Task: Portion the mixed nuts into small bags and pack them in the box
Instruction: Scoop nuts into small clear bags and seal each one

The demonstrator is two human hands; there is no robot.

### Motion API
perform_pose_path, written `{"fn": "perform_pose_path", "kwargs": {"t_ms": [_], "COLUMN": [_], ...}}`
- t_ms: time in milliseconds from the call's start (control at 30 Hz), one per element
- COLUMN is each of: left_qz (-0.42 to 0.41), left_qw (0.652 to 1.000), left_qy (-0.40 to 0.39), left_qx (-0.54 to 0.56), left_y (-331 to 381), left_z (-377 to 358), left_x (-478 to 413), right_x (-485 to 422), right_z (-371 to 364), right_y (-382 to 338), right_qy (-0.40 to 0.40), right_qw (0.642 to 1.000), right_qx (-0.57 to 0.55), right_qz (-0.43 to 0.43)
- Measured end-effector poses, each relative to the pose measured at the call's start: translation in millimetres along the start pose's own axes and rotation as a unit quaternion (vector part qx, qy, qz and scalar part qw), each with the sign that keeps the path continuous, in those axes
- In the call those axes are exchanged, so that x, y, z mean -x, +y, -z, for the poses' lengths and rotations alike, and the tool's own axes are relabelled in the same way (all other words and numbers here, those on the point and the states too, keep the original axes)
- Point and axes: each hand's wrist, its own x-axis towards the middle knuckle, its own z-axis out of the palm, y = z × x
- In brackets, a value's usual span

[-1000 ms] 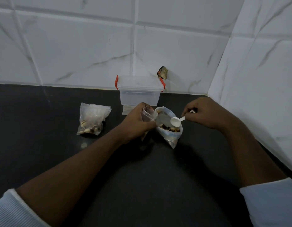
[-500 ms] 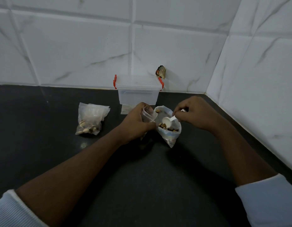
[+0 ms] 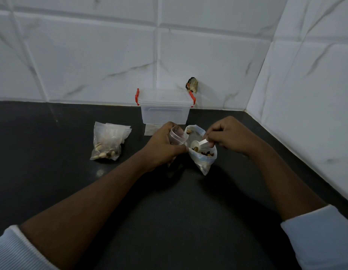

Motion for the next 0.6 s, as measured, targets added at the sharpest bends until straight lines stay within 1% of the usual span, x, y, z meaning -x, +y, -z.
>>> {"fn": "perform_pose_path", "kwargs": {"t_ms": [33, 100, 200, 300, 367, 433, 533, 600], "left_qz": [0.000, 0.001, 0.004, 0.000, -0.002, 0.000, 0.004, 0.002], "left_qw": [1.000, 1.000, 1.000, 1.000, 1.000, 1.000, 1.000, 1.000], "left_qy": [0.001, 0.007, 0.015, 0.019, 0.019, 0.015, 0.011, 0.009], "left_qx": [0.003, 0.006, 0.018, 0.023, 0.024, 0.022, 0.013, 0.009], "left_y": [0.0, -0.5, -0.2, 0.7, 1.0, 0.8, 0.3, 0.1], "left_z": [-0.1, -0.2, -0.6, -0.5, 0.0, 0.2, 0.3, 0.5], "left_x": [-0.1, -0.3, -0.6, -0.3, -0.5, -0.9, -2.2, -2.4], "right_x": [-1.9, -6.0, -12.3, -14.7, -15.2, -15.8, -15.3, -14.7], "right_z": [-2.2, -5.5, -6.3, -5.3, -3.4, -0.8, 3.7, 5.3], "right_y": [2.5, 8.9, 19.0, 26.4, 29.5, 32.4, 34.4, 32.3], "right_qy": [0.002, 0.006, -0.006, -0.015, -0.014, -0.010, -0.001, 0.004], "right_qw": [0.997, 0.979, 0.937, 0.892, 0.868, 0.854, 0.852, 0.857], "right_qx": [-0.062, -0.170, -0.289, -0.376, -0.419, -0.442, -0.455, -0.462], "right_qz": [-0.036, -0.110, -0.197, -0.250, -0.267, -0.272, -0.258, -0.228]}}
